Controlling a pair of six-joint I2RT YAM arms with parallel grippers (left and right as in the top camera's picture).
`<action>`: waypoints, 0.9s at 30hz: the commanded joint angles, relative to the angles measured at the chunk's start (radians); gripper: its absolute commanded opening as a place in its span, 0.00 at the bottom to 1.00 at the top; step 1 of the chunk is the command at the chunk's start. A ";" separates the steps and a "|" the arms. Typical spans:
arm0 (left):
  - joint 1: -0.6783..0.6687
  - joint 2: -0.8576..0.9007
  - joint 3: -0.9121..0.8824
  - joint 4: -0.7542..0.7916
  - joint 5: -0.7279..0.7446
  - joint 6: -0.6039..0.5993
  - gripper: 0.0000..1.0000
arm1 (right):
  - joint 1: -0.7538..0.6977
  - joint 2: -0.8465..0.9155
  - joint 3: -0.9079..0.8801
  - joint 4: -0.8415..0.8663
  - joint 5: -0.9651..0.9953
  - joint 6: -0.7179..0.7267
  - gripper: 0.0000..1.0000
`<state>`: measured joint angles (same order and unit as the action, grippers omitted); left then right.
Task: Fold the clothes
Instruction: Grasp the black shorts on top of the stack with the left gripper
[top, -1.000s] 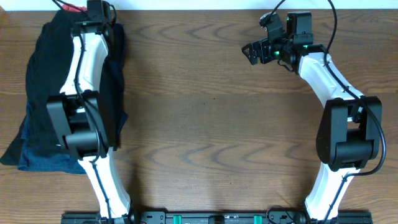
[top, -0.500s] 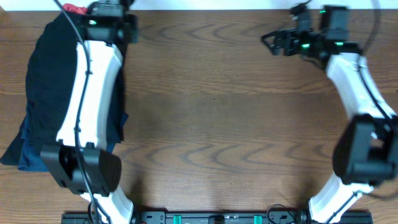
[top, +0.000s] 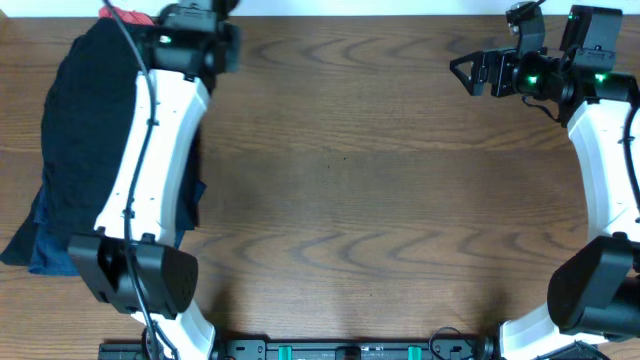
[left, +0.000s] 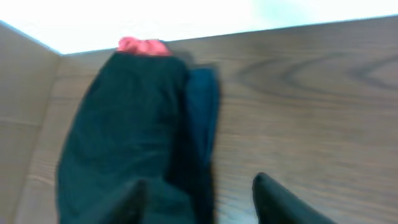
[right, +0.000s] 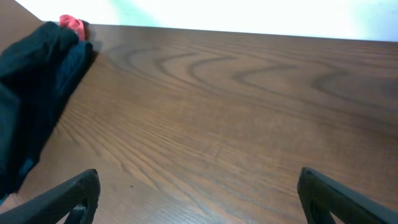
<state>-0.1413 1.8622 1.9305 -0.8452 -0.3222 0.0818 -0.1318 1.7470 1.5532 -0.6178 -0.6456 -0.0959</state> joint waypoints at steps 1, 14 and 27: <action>0.043 0.050 0.016 0.011 -0.011 -0.004 0.67 | -0.002 0.006 0.004 -0.001 0.007 -0.025 0.99; 0.187 0.291 0.016 0.017 -0.013 -0.016 0.84 | 0.002 0.007 0.004 -0.026 0.014 -0.034 0.99; 0.200 0.339 0.015 0.013 -0.012 -0.058 0.06 | 0.004 0.007 0.004 -0.026 0.014 -0.032 0.97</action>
<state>0.0811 2.1994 1.9305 -0.8276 -0.3264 0.0406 -0.1314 1.7473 1.5532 -0.6456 -0.6315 -0.1143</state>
